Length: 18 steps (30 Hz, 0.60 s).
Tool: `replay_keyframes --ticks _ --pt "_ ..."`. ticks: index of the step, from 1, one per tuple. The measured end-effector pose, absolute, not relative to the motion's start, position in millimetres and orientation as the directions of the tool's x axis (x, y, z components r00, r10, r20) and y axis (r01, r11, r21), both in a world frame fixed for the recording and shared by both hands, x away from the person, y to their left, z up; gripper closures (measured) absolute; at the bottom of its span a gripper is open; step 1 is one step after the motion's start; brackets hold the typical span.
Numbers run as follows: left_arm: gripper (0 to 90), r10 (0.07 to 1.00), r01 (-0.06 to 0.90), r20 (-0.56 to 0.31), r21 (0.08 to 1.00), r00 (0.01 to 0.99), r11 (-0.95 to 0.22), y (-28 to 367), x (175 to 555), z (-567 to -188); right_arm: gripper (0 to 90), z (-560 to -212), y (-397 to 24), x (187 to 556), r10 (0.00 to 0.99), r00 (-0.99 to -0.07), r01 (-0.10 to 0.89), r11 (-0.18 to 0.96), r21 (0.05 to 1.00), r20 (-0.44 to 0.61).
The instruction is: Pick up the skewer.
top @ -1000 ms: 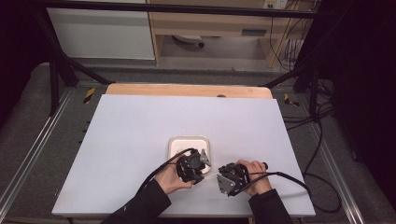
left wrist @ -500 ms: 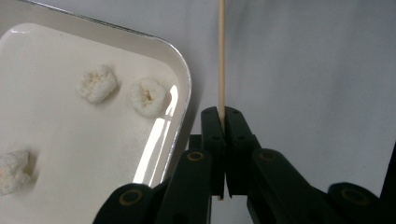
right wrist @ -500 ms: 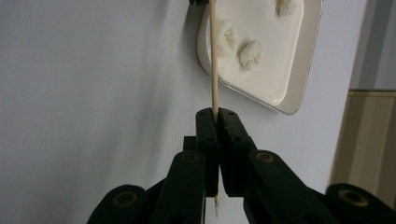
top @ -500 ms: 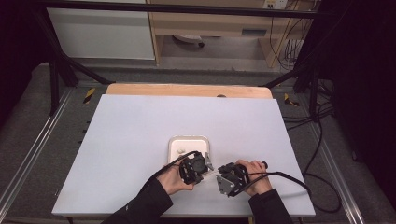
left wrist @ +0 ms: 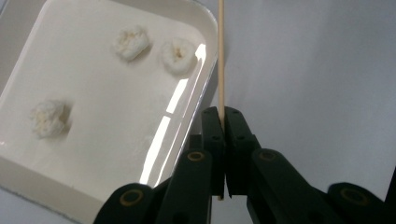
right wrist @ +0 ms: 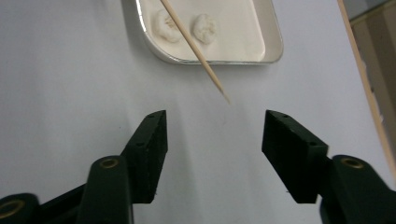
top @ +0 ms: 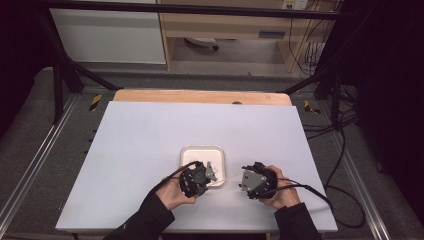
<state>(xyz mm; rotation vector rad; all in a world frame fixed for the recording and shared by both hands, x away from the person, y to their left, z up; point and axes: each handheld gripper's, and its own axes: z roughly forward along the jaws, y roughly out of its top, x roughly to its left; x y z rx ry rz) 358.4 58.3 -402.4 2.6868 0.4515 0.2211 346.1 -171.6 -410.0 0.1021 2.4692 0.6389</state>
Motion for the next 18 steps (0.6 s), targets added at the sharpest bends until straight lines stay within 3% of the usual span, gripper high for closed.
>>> replay_keyframes --ticks 4,8,11,18 --pt "88.3 0.383 0.308 0.075 0.462 0.921 -0.832 78.8 356.9 -399.6 30.9 -412.9 -178.4 350.2 0.336 -0.832 0.048 0.836 0.546 -0.441" --pt "88.3 0.413 0.327 0.073 0.493 0.908 -0.806 91.6 355.7 -398.9 26.7 -415.3 -182.4 352.3 0.400 -0.829 0.114 0.805 0.583 -0.391" --pt "88.3 0.448 0.347 0.070 0.530 0.891 -0.773 104.7 354.0 -399.1 22.1 -417.3 -185.8 355.1 0.495 -0.810 0.229 0.761 0.606 -0.315" --pt "88.2 0.520 0.385 0.051 0.610 0.853 -0.692 132.3 349.3 -402.5 15.6 -421.6 -189.3 356.7 0.571 -0.785 0.330 0.713 0.619 -0.239"
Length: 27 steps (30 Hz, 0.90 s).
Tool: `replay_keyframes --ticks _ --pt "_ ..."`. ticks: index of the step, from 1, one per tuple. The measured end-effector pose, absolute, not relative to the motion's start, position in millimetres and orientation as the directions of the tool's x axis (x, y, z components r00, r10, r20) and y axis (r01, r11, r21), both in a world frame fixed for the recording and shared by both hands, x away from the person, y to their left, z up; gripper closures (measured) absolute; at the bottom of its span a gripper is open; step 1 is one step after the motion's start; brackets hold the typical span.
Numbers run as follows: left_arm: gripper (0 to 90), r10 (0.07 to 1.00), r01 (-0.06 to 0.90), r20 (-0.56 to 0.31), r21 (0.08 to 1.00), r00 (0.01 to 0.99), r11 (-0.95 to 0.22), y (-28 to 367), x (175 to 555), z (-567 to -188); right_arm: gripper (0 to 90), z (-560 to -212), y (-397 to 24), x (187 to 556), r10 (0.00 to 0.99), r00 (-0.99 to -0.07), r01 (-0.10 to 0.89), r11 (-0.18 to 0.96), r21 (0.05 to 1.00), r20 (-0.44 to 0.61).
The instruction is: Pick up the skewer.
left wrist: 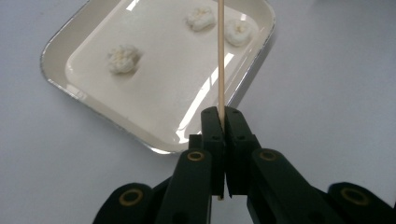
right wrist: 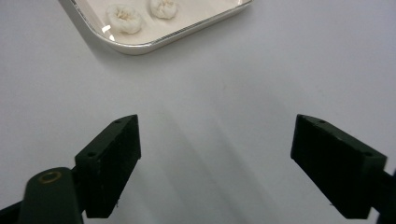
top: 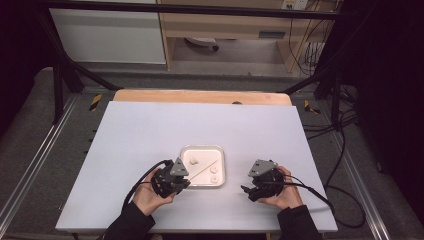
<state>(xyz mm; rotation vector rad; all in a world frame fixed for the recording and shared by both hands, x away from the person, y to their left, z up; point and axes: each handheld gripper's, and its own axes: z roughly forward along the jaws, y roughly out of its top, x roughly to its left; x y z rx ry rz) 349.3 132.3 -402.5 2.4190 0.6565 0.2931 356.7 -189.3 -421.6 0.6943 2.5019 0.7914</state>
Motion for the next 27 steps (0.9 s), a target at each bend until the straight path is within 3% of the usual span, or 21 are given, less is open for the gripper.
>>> replay_keyframes --ticks 3,10,27 --pt "88.2 0.555 0.406 0.036 0.642 0.831 -0.650 142.8 346.8 -405.5 10.6 -423.0 -190.2 358.6 0.615 -0.771 0.392 0.663 0.638 -0.165" --pt "88.1 0.600 0.424 0.025 0.684 0.800 -0.594 158.8 342.0 -413.9 4.4 -424.2 -185.3 360.7 0.656 -0.747 0.435 0.605 0.667 -0.108" --pt "88.1 0.648 0.438 -0.009 0.745 0.762 -0.504 183.3 336.3 -421.6 1.7 -410.1 -159.5 372.7 0.680 -0.731 0.457 0.437 0.775 0.047"
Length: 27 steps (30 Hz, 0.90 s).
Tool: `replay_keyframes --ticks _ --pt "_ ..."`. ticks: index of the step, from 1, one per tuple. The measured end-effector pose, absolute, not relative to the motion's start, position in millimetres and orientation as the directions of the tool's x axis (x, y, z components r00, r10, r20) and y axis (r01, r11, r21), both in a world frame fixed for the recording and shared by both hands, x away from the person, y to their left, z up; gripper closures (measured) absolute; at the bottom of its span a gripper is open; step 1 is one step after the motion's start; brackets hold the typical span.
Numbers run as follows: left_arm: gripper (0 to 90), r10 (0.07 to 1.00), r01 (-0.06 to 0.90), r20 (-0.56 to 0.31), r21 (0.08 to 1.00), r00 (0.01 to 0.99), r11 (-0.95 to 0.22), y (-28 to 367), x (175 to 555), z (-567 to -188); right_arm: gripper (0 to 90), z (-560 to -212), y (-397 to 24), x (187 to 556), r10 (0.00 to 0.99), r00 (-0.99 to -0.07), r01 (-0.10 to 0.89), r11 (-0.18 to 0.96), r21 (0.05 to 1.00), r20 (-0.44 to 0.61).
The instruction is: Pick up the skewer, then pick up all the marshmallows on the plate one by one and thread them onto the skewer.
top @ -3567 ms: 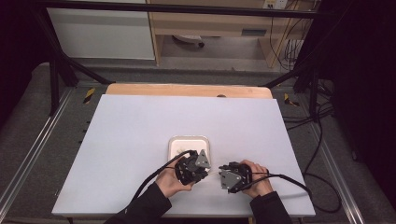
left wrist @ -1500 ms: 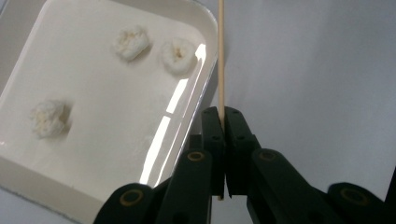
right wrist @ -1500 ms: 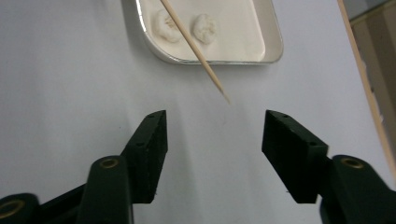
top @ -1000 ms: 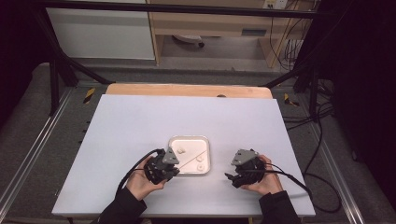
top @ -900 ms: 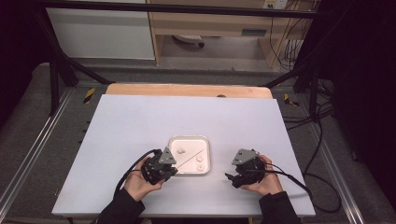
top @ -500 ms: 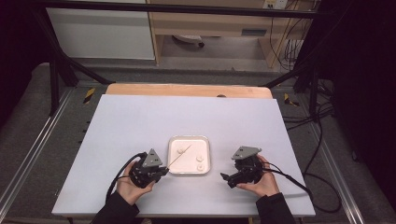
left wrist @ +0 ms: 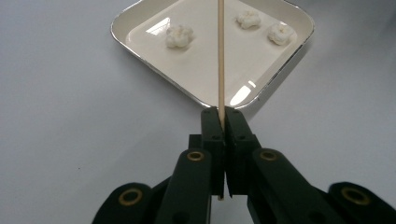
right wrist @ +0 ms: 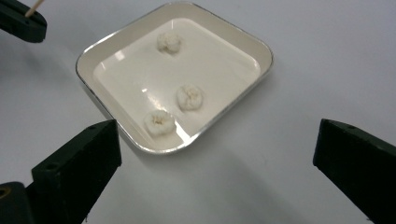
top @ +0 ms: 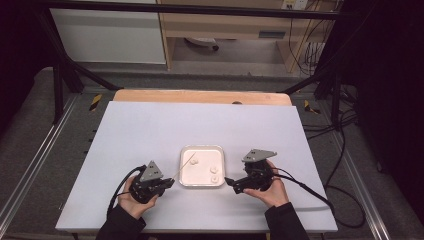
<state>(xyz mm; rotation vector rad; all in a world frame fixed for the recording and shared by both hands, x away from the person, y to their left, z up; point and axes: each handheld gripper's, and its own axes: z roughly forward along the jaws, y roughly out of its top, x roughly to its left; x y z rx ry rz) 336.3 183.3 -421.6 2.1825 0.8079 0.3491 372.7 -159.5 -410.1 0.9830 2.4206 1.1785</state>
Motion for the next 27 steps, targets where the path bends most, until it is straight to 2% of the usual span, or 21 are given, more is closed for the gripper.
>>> replay_keyframes --ticks 17,27 --pt "88.0 0.665 0.439 -0.022 0.768 0.746 -0.467 191.1 335.7 -423.1 3.2 -405.8 -127.0 396.7 0.692 -0.716 0.456 0.363 0.813 0.092" --pt "88.0 0.663 0.440 -0.026 0.768 0.748 -0.466 189.0 335.5 -424.2 16.7 -420.5 -110.8 409.9 0.665 -0.737 0.477 0.387 0.789 0.119"
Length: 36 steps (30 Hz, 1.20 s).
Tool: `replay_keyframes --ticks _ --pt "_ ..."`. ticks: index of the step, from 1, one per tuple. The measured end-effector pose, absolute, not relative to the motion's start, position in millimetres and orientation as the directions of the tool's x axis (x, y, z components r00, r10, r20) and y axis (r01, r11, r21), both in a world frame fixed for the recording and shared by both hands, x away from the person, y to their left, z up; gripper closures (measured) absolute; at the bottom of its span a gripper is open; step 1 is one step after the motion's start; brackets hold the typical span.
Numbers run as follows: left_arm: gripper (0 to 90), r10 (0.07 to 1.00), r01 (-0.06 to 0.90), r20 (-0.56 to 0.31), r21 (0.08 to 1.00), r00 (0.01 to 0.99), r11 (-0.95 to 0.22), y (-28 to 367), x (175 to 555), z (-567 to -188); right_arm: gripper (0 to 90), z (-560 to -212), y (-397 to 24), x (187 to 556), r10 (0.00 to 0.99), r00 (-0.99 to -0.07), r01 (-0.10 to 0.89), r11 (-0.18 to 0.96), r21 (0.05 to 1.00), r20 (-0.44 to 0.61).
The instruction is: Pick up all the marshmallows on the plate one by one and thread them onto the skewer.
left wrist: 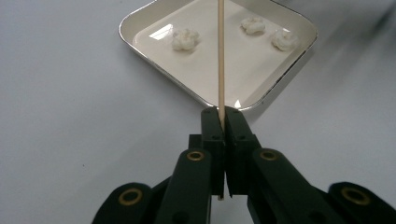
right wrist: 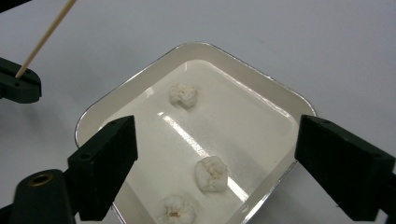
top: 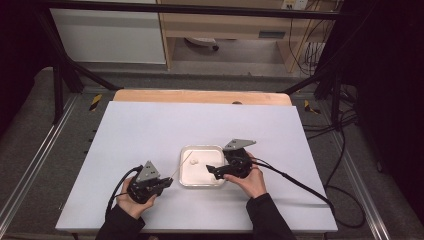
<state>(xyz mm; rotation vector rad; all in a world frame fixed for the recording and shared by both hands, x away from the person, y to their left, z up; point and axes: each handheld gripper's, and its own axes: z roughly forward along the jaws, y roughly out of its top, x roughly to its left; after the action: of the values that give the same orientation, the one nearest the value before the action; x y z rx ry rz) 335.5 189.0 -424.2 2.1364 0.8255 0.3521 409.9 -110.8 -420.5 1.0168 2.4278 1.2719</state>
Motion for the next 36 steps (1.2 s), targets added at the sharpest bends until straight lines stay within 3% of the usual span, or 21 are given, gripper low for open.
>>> replay_keyframes --ticks 15,25,36 --pt "88.0 0.651 0.432 -0.032 0.773 0.758 -0.465 185.1 333.9 -425.3 52.6 -449.0 -101.4 412.0 0.661 -0.747 0.489 0.474 0.732 0.071" --pt "88.0 0.648 0.428 -0.032 0.775 0.761 -0.465 182.3 332.8 -426.0 67.0 -451.0 -100.9 409.1 0.653 -0.757 0.467 0.493 0.734 0.043" --pt "88.0 0.639 0.411 -0.027 0.786 0.768 -0.462 177.6 329.7 -425.5 70.7 -439.2 -106.4 408.1 0.644 -0.759 0.473 0.447 0.759 0.093"
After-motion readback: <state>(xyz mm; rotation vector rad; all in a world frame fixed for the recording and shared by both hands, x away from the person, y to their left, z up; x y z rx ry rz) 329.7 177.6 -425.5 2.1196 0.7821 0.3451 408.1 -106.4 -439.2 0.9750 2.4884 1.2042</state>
